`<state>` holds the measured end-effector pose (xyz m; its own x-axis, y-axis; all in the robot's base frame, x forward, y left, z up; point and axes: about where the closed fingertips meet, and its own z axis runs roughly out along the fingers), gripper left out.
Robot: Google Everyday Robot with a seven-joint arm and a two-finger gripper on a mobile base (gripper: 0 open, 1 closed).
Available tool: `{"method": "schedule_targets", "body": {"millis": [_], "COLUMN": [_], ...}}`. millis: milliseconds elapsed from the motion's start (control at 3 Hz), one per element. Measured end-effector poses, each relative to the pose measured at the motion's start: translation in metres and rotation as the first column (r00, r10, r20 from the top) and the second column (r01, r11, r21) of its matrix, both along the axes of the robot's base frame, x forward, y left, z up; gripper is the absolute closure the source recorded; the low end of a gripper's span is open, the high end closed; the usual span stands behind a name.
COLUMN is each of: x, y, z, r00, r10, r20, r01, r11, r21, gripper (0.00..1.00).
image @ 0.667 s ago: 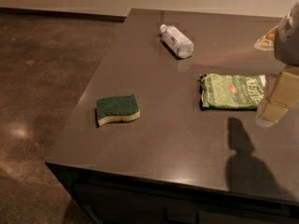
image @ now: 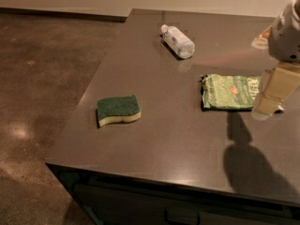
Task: Move green jalapeno chip bag near blue plastic bottle
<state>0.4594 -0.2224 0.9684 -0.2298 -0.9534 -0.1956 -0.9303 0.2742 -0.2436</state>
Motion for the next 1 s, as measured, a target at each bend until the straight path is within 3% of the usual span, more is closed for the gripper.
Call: {"method": "schedule_targets", "body": {"millis": [1000], "x": [0.090], "y": [-0.032], "z": [-0.059], "r00": [0.9986], "r10": [-0.009], "r20": [-0.052], "r01": [0.011], "r11": [1.000], "r21": [0.024], "gripper": [0.00]}}
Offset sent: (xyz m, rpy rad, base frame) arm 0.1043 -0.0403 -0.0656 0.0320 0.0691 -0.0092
